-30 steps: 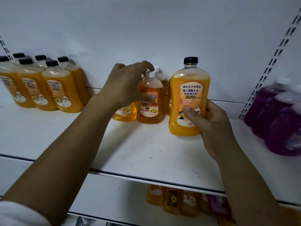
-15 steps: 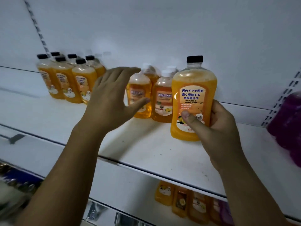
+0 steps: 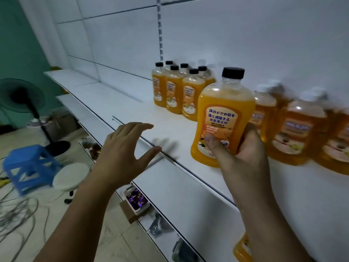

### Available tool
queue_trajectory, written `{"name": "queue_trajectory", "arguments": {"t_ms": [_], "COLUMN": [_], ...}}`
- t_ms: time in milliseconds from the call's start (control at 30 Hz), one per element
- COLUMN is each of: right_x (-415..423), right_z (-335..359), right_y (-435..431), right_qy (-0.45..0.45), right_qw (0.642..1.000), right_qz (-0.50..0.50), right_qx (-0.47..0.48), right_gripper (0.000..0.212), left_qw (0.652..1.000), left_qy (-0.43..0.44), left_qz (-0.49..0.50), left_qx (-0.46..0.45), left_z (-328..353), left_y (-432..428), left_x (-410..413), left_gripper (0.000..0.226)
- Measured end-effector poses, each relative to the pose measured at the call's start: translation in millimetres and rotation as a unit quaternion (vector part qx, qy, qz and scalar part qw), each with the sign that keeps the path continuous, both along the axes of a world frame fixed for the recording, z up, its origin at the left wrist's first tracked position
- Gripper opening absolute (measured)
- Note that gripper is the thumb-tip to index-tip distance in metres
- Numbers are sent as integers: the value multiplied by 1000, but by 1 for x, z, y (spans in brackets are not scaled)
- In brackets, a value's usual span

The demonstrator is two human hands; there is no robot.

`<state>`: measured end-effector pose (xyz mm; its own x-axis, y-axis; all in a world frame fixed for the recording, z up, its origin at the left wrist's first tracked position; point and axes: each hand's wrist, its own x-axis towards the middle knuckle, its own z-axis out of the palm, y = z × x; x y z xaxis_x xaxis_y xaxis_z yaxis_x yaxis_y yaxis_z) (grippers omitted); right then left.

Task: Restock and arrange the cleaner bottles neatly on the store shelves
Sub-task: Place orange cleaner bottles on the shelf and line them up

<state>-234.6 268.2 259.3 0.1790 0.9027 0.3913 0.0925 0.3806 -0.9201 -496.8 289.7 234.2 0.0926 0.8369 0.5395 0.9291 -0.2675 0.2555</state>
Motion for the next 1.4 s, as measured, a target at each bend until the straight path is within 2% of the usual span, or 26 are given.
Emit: {"name": "queue_trajectory", "arguments": {"t_ms": [300,500,667,833,1033,1400], "right_x": [-129,-205,-252,-268,-276,-269], "right_z": [1,6,14,11,-10,-12], "right_y": [95,180,243,281,293,295], "right_qy": [-30,-67,-103,-140,-187,-220], "right_qw": [1000,997,990,981,965,942], "right_qz": [2,-37,-86,-110,-168,-246], "right_qx": [-3,-30,-48,-73,-72,-54], "right_gripper": [56,51,59,66,65,90], "left_qw": [1000,997,992,987,976,977], "left_qy": [-25,-26,-28,-37,-72,-57], "left_qz": [-7,-70,-121,-153,-199,-198], "left_qx": [-12,-26,-29,-37,-55,-48], "left_z": [-30,-37,-35,-39,-51,-57], "left_y": [86,159,209,234,245,246], "left_x": [-97,-153,-181,-194,-192,-195], "left_gripper": [52,53,57,57,51,57]}}
